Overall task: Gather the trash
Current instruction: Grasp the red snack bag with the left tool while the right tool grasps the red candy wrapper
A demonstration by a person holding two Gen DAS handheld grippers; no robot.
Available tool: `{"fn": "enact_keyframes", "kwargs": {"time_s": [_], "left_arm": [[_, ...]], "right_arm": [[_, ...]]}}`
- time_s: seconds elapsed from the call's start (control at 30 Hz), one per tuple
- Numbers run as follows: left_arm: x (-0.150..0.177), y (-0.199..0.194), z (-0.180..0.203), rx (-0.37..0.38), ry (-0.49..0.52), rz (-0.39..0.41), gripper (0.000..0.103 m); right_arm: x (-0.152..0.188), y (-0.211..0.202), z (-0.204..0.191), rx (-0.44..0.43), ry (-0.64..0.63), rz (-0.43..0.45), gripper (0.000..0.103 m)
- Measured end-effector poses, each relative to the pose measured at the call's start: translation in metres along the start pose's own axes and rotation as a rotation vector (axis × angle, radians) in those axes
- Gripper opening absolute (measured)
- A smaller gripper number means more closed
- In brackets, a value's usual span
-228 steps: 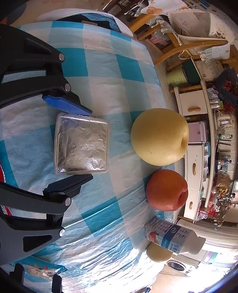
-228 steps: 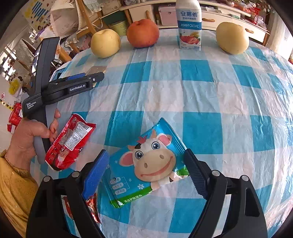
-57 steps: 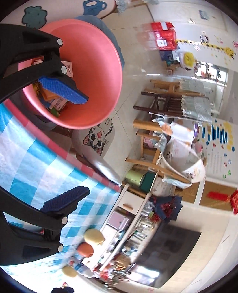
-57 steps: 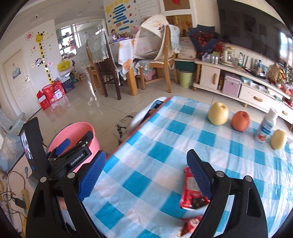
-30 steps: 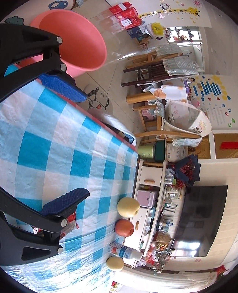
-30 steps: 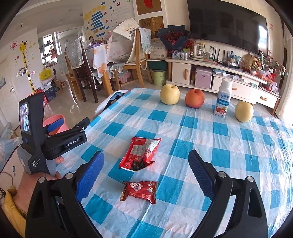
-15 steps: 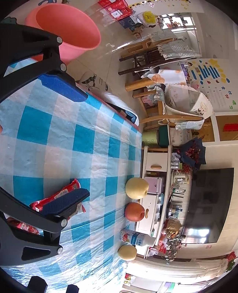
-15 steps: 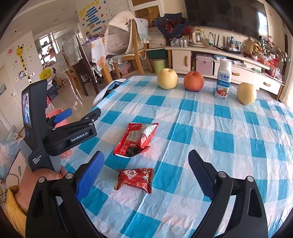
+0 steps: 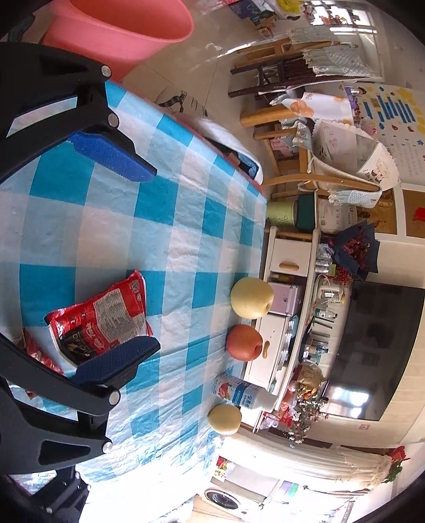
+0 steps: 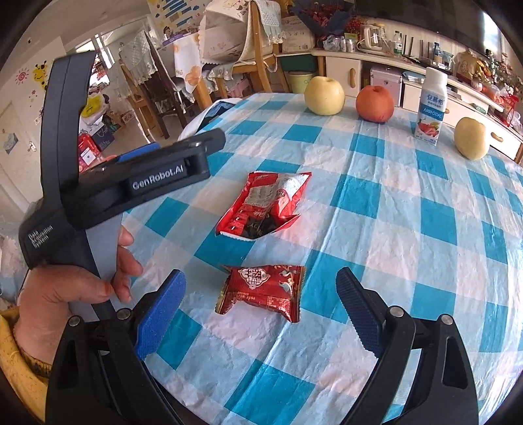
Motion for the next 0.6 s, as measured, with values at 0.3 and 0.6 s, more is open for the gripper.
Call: {"fn": "enact_keyframes", "kwargs": {"time_s": [0.3,0.6], "left_arm": [[0.026,0.033,0.025,0.187,-0.068,-0.254,0.096],[0.031,0.05,0.048,0.169,-0.003,-0.296,0.096]], "right_arm": [[0.013,0.028,0.001,0.035,-0.025,-0.053,0.092],[0.021,0.035,0.011,0.041,-0.01,-0.056,0.08]]}}
Point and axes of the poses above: each gripper's, at about its wrist camera, not at the fingertips, and y roughly the way its jaws point, z to its right, x to its underside, the point moved 8 cm from there along y, roughly the way its jaws point, and after that the axes turned 6 degrees about -x, right-handed, at the moved point
